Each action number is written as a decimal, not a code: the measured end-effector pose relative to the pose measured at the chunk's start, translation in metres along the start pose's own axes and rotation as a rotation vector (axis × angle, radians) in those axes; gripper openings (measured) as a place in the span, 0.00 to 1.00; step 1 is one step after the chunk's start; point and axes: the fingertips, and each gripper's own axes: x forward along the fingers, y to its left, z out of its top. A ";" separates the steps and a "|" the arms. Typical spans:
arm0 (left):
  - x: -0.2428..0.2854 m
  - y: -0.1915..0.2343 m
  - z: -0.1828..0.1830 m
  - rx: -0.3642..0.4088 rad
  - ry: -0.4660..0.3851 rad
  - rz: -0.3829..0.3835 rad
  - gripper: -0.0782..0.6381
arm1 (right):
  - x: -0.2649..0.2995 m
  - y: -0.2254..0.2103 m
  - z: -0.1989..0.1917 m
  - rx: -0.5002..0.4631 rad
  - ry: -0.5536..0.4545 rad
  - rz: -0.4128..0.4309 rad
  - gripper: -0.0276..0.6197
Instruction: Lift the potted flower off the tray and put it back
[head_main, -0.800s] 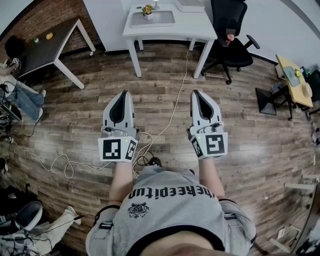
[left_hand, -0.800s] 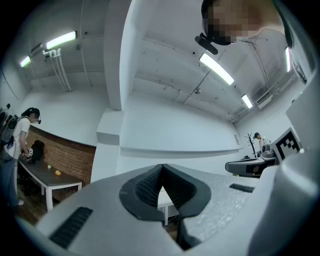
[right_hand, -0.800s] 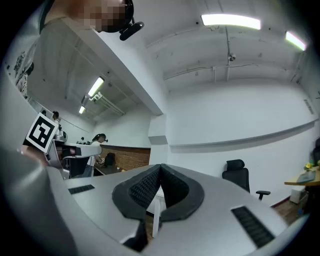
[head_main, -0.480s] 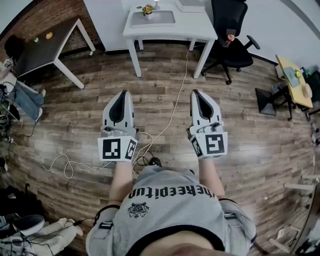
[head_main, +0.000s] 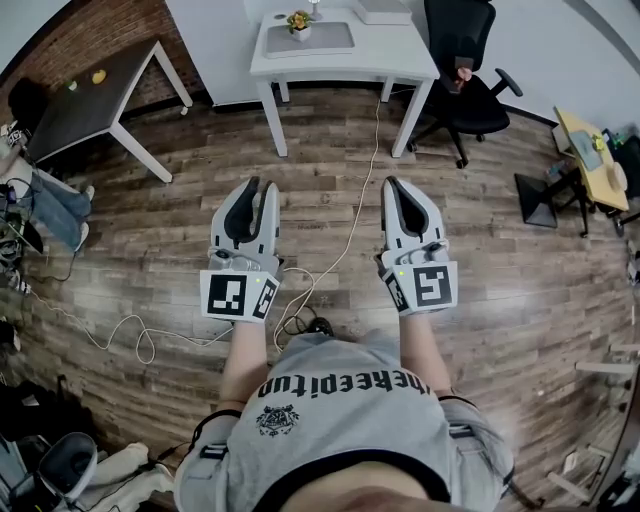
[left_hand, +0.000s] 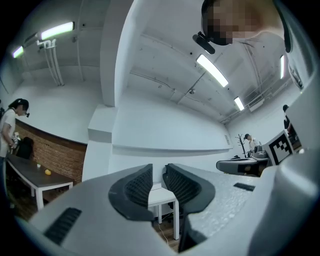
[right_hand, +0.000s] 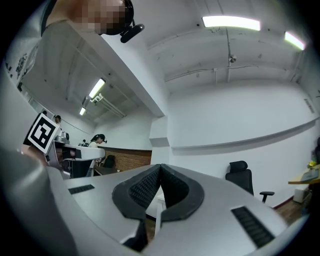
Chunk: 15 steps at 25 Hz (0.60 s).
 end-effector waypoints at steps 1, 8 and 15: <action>0.000 0.001 -0.001 -0.005 0.004 -0.017 0.24 | 0.002 0.004 -0.001 0.003 0.000 0.001 0.05; 0.007 0.012 -0.009 -0.011 0.031 -0.070 0.49 | 0.015 0.020 -0.005 0.007 0.011 0.017 0.05; 0.031 0.028 -0.025 -0.060 0.049 -0.078 0.56 | 0.045 0.012 -0.014 0.016 0.007 0.030 0.05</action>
